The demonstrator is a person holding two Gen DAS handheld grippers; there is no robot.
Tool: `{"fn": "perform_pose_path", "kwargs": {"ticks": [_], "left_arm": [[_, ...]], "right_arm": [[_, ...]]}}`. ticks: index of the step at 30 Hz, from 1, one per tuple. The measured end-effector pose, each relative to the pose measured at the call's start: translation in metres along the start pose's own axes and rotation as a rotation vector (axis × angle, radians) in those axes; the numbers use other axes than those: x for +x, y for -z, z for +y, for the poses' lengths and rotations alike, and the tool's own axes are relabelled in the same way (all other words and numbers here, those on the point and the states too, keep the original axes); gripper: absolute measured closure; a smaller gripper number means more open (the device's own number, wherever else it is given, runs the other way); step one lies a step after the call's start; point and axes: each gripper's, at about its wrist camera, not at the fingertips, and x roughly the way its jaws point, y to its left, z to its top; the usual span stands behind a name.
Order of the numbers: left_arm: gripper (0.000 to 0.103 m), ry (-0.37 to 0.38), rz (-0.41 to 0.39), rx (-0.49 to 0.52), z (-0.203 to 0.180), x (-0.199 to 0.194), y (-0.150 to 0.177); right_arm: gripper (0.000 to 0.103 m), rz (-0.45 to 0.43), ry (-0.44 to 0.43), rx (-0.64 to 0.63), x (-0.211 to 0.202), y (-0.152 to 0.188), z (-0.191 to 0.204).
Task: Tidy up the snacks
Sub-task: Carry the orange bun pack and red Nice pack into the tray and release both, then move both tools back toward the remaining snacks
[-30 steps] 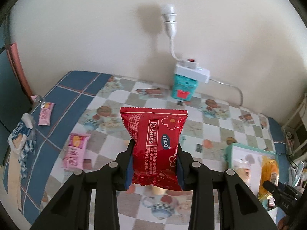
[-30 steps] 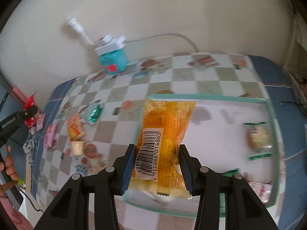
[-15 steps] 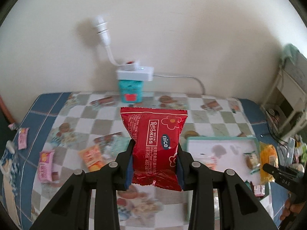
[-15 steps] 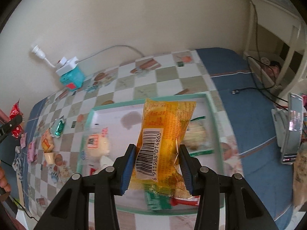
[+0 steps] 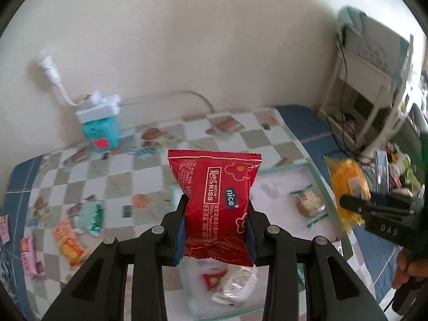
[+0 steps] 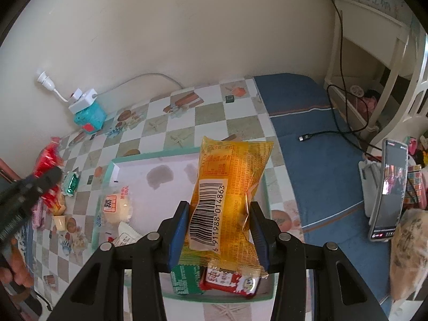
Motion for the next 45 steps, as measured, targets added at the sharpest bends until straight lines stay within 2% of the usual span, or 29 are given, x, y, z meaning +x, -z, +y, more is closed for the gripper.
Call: {"fn": "perform_pose_path", "kwargs": {"ticks": [10,17,26,28,30,37,38,40,42,44,45], "left_arm": [[0.065,0.044,0.064,0.033,-0.03,0.043,0.007],[0.065,0.054,0.089,0.018,-0.031,0.065,0.01],[0.064,0.061,0.085,-0.001,-0.026,0.068,0.01],[0.061,0.067,0.091,-0.006,-0.026,0.069,0.01],[0.046,0.066,0.095,-0.01,-0.025,0.07,0.01],[0.045,0.027,0.112,-0.041,-0.01,0.061,0.006],[0.045,0.018,0.114,-0.051,-0.005,0.059,0.005],[0.042,-0.004,0.119,-0.073,0.006,0.056,0.003],[0.031,-0.03,0.131,-0.097,0.018,0.054,0.002],[0.025,-0.056,0.144,-0.121,0.032,0.053,0.003],[0.02,-0.076,0.153,-0.139,0.041,0.053,0.003]], "right_arm": [[0.055,0.018,-0.014,-0.005,0.016,-0.006,-0.003],[0.055,0.065,-0.037,-0.016,0.047,-0.008,0.011],[0.055,0.095,-0.059,-0.029,0.067,-0.008,0.025],[0.055,0.101,-0.056,-0.032,0.069,-0.008,0.027],[0.055,0.109,-0.049,-0.031,0.071,-0.008,0.028],[0.054,0.12,-0.023,-0.047,0.067,-0.009,0.032],[0.052,0.12,-0.02,-0.048,0.066,-0.009,0.032],[0.03,0.118,-0.007,-0.049,0.063,-0.009,0.033],[0.023,0.116,0.006,-0.044,0.06,-0.009,0.034],[0.017,0.118,0.005,-0.045,0.058,-0.009,0.036],[0.008,0.118,0.007,-0.045,0.058,-0.008,0.037]]}}
